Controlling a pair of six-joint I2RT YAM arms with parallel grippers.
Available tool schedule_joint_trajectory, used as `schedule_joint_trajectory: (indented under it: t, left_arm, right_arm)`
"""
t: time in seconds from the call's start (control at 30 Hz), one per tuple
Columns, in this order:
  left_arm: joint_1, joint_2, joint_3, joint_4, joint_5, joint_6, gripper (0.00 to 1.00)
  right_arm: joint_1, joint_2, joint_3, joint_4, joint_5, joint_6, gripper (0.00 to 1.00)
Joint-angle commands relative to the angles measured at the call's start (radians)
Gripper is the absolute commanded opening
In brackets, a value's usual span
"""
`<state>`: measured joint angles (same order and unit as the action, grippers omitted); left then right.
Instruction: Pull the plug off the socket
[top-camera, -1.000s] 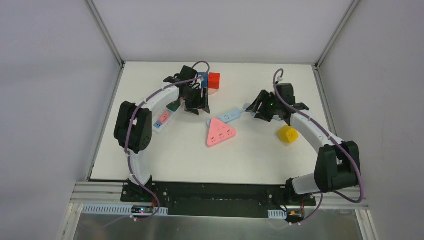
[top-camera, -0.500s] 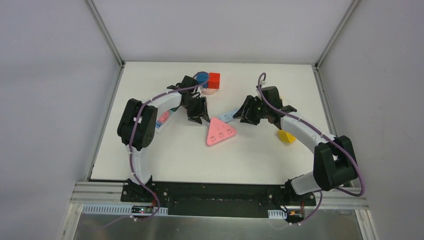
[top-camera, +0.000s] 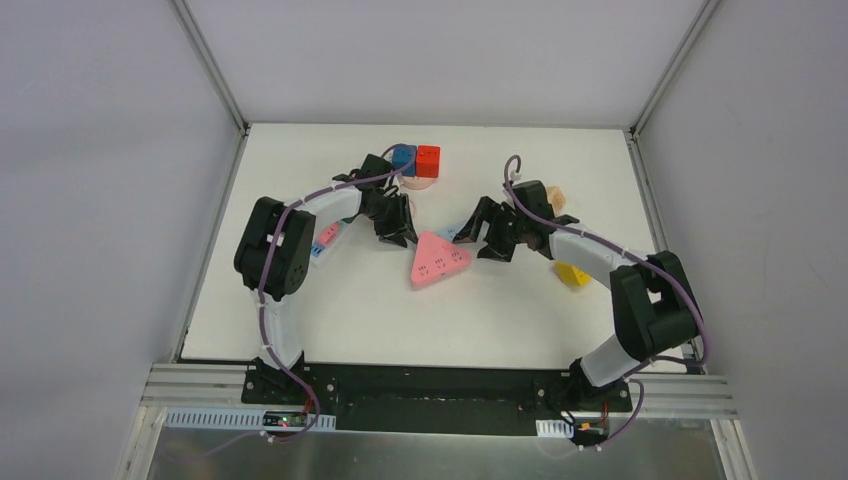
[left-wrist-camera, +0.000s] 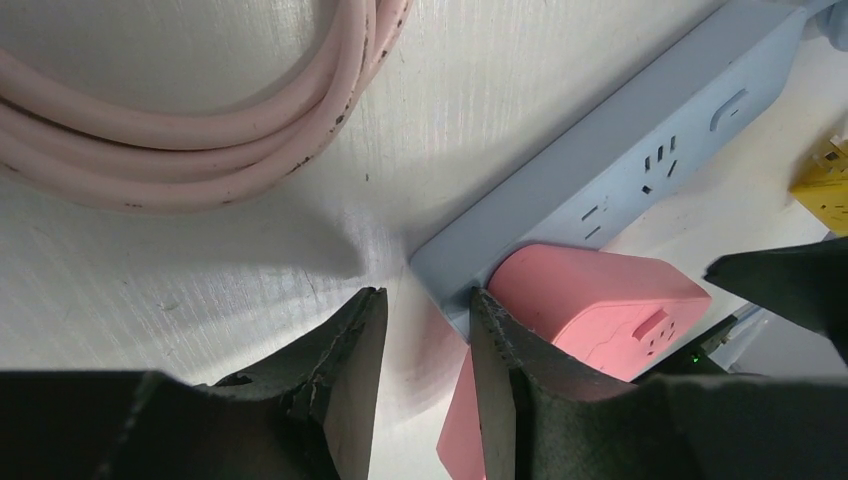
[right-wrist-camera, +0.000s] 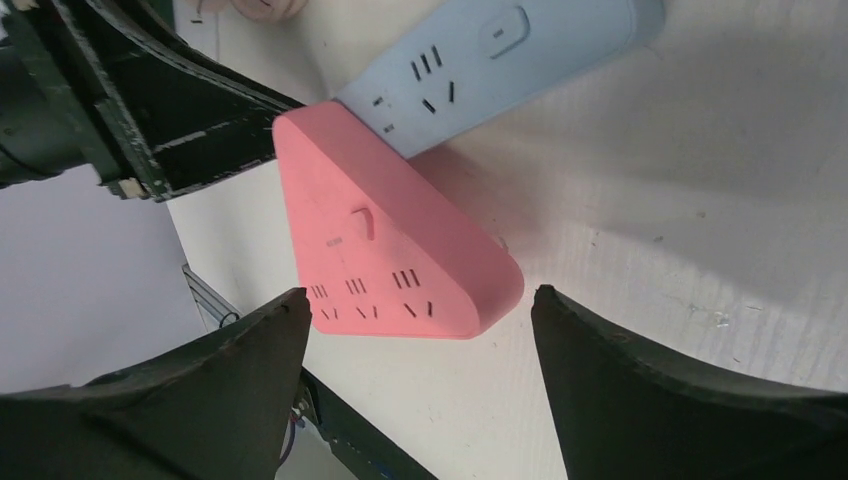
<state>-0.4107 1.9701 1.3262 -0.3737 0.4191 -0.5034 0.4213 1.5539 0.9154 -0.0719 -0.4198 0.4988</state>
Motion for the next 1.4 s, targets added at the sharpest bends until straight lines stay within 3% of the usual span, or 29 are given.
schedule_joint_trajectory:
  t: [0.0, 0.17, 0.4, 0.7, 0.87, 1.1, 1.27, 1.37]
  left_arm:
    - [-0.02, 0.033, -0.067, -0.061, -0.036, 0.007, 0.36]
    - [-0.021, 0.035, -0.088, -0.055, -0.022, -0.005, 0.36]
    - [-0.028, 0.035, -0.11, -0.036, 0.018, -0.024, 0.36]
    - [-0.03, 0.056, -0.122, -0.047, 0.013, -0.059, 0.35]
    - [-0.03, 0.051, -0.131, -0.063, -0.003, -0.064, 0.34]
    - [-0.039, 0.041, -0.13, -0.08, -0.006, -0.065, 0.34]
    - [-0.057, 0.048, -0.121, -0.086, 0.026, -0.064, 0.39]
    - [-0.07, 0.052, -0.118, -0.082, 0.036, -0.064, 0.4]
  right_arm:
    - [0.02, 0.032, -0.044, 0.098, -0.068, 0.045, 0.84]
    - [0.057, 0.048, -0.111, 0.166, -0.023, 0.104, 0.86]
    - [0.098, 0.013, -0.337, 0.582, 0.049, 0.388, 0.87]
    - [0.213, 0.106, -0.444, 0.961, 0.208, 0.568, 0.8]
    - [0.225, 0.171, -0.491, 1.106, 0.251, 0.631, 0.71]
    - [0.216, 0.184, -0.489, 1.117, 0.251, 0.643, 0.49]
    - [0.164, 0.157, -0.505, 1.11, 0.238, 0.628, 0.26]
    - [0.125, 0.148, -0.495, 1.089, 0.203, 0.597, 0.22]
